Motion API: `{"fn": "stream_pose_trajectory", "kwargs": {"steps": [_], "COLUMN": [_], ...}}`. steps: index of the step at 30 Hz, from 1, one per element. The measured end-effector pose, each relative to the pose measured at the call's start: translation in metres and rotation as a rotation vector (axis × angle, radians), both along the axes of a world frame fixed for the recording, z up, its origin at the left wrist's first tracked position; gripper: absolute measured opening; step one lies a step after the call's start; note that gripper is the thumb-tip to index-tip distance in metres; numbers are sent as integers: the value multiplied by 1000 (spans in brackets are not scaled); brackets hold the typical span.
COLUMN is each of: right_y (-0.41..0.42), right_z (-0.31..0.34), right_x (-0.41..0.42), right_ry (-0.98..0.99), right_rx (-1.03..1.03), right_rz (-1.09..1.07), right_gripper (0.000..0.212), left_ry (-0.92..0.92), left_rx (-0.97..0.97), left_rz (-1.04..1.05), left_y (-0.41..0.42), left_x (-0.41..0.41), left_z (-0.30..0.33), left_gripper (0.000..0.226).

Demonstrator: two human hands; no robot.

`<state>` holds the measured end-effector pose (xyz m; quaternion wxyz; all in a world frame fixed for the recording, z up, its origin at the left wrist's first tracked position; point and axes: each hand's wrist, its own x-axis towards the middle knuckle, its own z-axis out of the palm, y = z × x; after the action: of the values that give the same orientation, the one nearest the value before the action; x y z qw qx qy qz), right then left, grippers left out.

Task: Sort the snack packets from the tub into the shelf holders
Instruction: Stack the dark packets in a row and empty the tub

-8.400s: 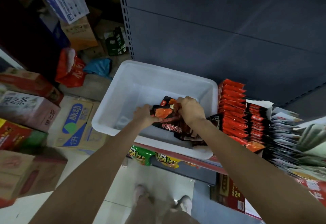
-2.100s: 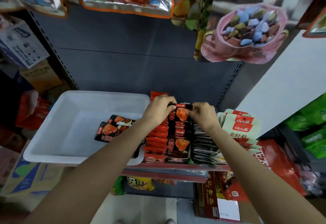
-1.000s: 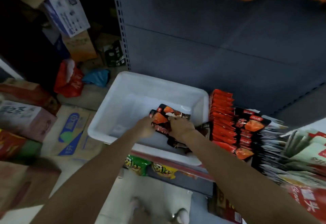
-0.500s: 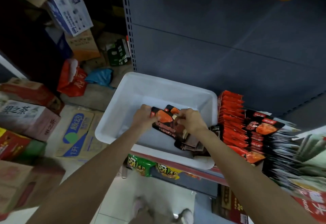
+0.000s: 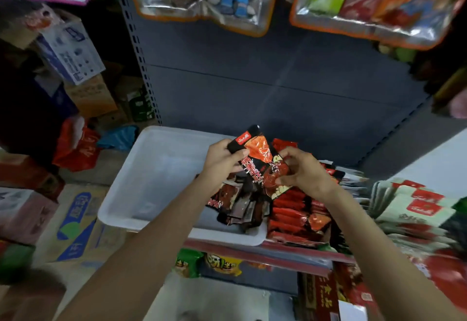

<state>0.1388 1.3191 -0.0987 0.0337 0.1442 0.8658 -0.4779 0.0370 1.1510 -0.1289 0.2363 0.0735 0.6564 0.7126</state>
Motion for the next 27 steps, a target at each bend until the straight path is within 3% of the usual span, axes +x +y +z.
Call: {"fn": "stream_pose_trajectory", "kwargs": {"steps": [2, 6, 9, 11, 14, 18, 24, 27], "right_y": [15, 39, 47, 52, 55, 60, 73, 78], "right_z": [6, 5, -9, -20, -33, -44, -25, -17], "right_x": [16, 45, 63, 73, 82, 86, 88, 87], "right_ry": [43, 106, 108, 145, 157, 65, 233, 269], "right_rx": [60, 405, 731, 818, 811, 846, 420, 411], "right_rz": [-60, -209, -270, -300, -333, -270, -278, -299], "right_gripper": [46, 39, 32, 30, 31, 28, 17, 6], "left_ry": [9, 94, 348, 558, 746, 797, 829, 865], "left_rx": [21, 0, -156, -262, -345, -424, -536, -566], "left_rz": [-28, -107, -158, -208, -247, -313, -441, -446], "left_y": [22, 64, 86, 96, 101, 98, 109, 118], "left_x": [11, 31, 43, 52, 64, 68, 68, 71], "left_z": [6, 16, 20, 22, 24, 16, 18, 17], "left_gripper": [12, 17, 19, 15, 16, 14, 13, 13]}}
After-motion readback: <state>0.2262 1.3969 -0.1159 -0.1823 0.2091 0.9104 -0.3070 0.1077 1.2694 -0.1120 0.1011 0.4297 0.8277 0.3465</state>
